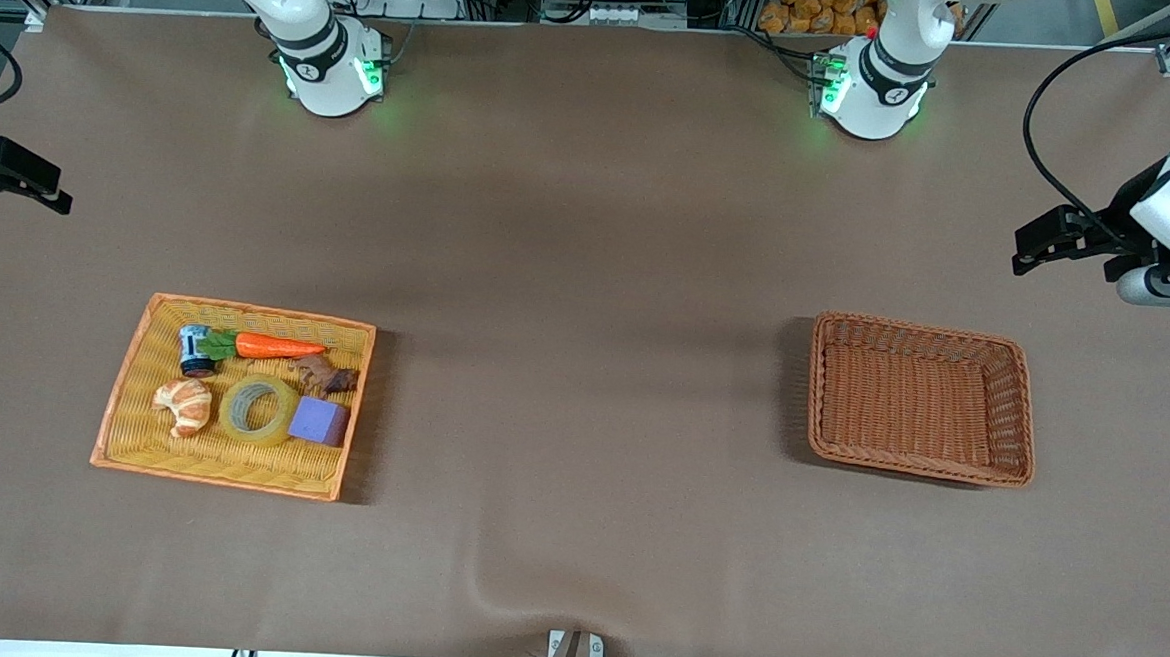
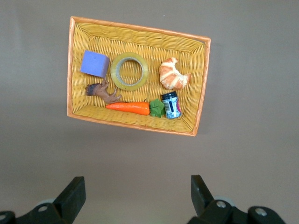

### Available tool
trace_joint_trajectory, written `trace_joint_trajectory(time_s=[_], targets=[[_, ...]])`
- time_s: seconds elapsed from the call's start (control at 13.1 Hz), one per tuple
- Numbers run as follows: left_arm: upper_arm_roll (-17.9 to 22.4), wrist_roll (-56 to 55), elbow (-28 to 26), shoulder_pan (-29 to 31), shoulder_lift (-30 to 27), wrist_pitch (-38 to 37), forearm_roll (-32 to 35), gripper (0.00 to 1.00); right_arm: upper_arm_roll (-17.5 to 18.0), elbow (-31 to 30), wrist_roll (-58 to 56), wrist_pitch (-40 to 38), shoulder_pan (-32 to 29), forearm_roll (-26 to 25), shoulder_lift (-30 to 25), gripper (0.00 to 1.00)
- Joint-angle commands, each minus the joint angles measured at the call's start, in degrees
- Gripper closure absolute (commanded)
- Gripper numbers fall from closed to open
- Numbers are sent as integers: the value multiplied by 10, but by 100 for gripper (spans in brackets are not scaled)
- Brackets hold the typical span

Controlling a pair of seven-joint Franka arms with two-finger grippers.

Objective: Transfer tape with both arms

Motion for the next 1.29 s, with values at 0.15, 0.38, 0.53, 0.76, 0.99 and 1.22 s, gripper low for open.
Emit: trace_joint_trajectory(time_s=[0.15,0.38,0.53,0.76,0.99,1.22], targets=[[-1,-7,8,0,2,-11,-3,0,6,-139,-4,194,24,8,40,0],[-2,-7,9,-3,10,-11,-4,0,8,-144,-8,244,51,9,125,0],[-3,-5,9,0,11,-11,-4,0,8,-148,-11,301,73,9,178,0],[-4,-9,8,-2,14,-11,-8,0,9,-202,-74,424,82,9,221,0],[-6,-8,7,-6,14,-11,-5,0,9,-211,-97,467,80,9,259,0],[-6,-5,8,-7,14,-11,-4,0,9,-207,-101,520,93,9,293,0]])
